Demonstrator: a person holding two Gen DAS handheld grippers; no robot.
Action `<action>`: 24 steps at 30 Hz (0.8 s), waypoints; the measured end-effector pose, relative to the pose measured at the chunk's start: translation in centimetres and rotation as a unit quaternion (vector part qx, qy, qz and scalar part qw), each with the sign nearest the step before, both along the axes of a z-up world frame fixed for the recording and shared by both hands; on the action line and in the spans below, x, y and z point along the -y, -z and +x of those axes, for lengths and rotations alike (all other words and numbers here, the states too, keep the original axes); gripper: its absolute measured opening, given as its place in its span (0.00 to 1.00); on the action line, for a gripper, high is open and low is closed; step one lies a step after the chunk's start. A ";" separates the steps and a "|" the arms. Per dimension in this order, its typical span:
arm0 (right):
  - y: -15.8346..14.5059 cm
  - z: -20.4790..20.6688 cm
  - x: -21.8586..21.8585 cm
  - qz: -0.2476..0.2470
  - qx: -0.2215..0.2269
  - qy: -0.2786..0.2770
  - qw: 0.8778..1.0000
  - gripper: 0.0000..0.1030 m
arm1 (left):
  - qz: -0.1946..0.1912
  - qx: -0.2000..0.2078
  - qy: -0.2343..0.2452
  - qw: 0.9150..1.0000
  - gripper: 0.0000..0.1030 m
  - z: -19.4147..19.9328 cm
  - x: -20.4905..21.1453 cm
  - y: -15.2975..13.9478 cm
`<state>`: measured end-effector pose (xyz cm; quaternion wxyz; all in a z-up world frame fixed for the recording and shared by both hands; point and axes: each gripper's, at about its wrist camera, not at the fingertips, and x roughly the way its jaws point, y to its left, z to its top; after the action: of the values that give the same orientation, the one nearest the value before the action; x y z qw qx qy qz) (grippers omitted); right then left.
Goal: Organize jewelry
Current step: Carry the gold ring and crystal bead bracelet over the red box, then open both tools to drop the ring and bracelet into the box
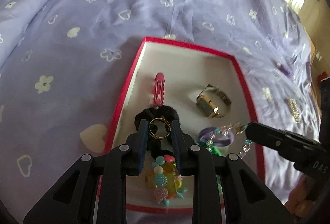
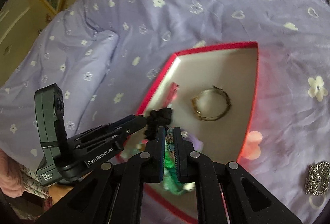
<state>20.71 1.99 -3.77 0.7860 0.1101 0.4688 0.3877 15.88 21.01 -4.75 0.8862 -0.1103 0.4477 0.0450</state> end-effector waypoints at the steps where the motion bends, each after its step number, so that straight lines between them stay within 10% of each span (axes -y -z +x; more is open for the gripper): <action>1: 0.3 0.1 0.1 -0.002 -0.003 0.001 1.000 0.07 | -0.001 -0.005 0.001 1.000 0.20 0.1 0.0 0.4; 24: 2.5 1.1 -0.3 -0.028 -0.024 0.000 0.999 0.12 | 0.005 -0.029 0.006 1.000 0.20 0.4 0.0 2.4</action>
<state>21.79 2.27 -6.28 0.7777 0.0973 0.4979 0.3712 16.31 20.96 -7.17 0.8739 -0.1019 0.4732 0.0450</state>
